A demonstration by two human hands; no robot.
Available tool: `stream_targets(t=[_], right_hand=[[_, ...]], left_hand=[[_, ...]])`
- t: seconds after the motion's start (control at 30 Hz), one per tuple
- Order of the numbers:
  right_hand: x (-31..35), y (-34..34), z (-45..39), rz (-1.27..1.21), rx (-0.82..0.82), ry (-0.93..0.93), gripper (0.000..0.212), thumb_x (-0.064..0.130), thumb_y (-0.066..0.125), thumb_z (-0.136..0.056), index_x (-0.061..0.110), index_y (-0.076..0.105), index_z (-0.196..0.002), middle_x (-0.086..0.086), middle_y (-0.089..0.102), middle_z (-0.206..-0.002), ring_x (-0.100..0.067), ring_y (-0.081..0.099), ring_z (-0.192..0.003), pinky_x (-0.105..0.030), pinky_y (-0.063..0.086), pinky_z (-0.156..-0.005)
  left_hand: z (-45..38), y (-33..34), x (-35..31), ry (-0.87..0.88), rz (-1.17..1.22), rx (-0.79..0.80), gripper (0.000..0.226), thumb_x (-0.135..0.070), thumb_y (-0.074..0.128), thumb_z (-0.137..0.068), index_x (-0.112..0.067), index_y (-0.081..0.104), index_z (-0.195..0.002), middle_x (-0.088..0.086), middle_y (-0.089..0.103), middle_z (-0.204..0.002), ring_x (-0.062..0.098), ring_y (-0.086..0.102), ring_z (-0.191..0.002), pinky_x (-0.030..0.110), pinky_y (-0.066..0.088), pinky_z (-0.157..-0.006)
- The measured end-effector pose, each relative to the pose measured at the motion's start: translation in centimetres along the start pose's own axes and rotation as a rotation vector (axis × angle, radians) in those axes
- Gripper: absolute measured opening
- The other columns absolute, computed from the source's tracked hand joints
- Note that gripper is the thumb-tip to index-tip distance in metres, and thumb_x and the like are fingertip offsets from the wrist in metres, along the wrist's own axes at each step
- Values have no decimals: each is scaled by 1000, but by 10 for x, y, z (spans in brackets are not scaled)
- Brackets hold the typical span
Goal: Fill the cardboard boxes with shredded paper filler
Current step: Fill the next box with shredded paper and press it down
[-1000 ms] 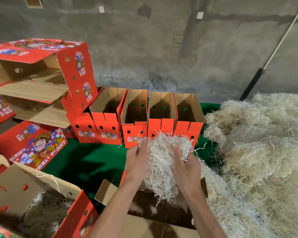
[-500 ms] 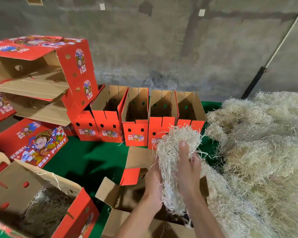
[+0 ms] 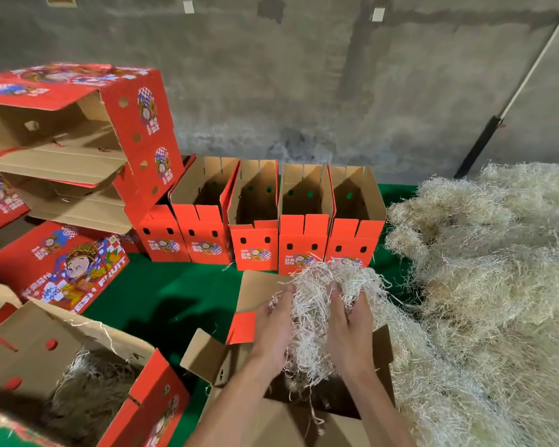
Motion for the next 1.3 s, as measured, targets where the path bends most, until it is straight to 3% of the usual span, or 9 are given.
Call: stream_targets(t=[0.2,0.27,0.37,0.67,0.7,0.77,0.8,1.13,1.3], right_hand=[[7,-5,9,-84,37,29,61,72,45,-91,18,58,-115,1,69,-104,7,60,-109,-2,24,-84],[4,-8,11,-107,75,39,62,77,48,-88,21,59,-111,11,63,-101,7,55,-93,-17,41,-88],[-20,-13,18,-111,150,240,99,84,58,-75,32,28,-153,17,40,-141,-7,40,-134,-41,35,-113],[-48,-21,31,-46,274,352,103,79,68,-69,34,26,-151,18,49,-113,-1,55,-96,-27,44,-71],[-47,-21,30,-15,270,353,94,73,68,-74,26,33,-148,32,36,-92,-5,61,-88,-23,42,-64],[-43,-22,25,16,259,320,58,62,68,-76,22,56,-116,-32,55,-92,-23,62,-99,-21,41,-52],[-40,-19,23,15,282,301,44,60,67,-73,28,58,-101,-6,54,-66,-6,33,-67,-25,39,-51],[-27,41,30,74,745,256,49,60,75,-80,42,58,-122,24,70,-116,-3,68,-106,-27,56,-93],[-49,28,21,304,699,267,85,86,58,-73,39,41,-142,15,56,-127,1,60,-103,-32,58,-88]], left_hand=[[-9,-8,0,94,-93,-17,18,-49,59,-95,-32,51,-95,-15,52,-94,-6,50,-76,21,39,-70],[-5,-11,8,49,-183,25,33,-64,58,-88,-35,57,-104,-12,52,-86,1,57,-73,21,38,-70],[-2,-15,31,-102,-352,212,77,-86,53,-74,-26,58,-121,-1,68,-104,15,65,-103,38,44,-102],[-6,-43,18,404,-1073,104,26,-42,49,-100,-32,46,-123,-8,63,-95,9,65,-73,40,59,-69],[-3,-48,11,498,-1064,40,27,-40,49,-100,-30,48,-126,-5,66,-95,13,66,-76,41,58,-73],[4,-62,-3,651,-920,-88,32,-39,48,-102,-24,54,-129,-5,66,-109,14,65,-99,33,53,-91],[6,-70,-9,672,-816,-120,35,-43,47,-101,-23,56,-129,-8,64,-116,12,61,-110,28,49,-96],[4,-65,34,-291,22,477,74,-59,80,-76,-25,59,-138,8,66,-132,28,63,-122,47,48,-104],[-17,-93,39,-174,-200,84,99,-37,87,-74,-12,30,-152,12,53,-140,26,47,-131,44,34,-115]])
Point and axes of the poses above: each hand's wrist, its own z-axis away from the middle knuckle, its own y-axis out of the palm, x = y × z, the point moved 8 cm from there along -z, towards the middle knuckle
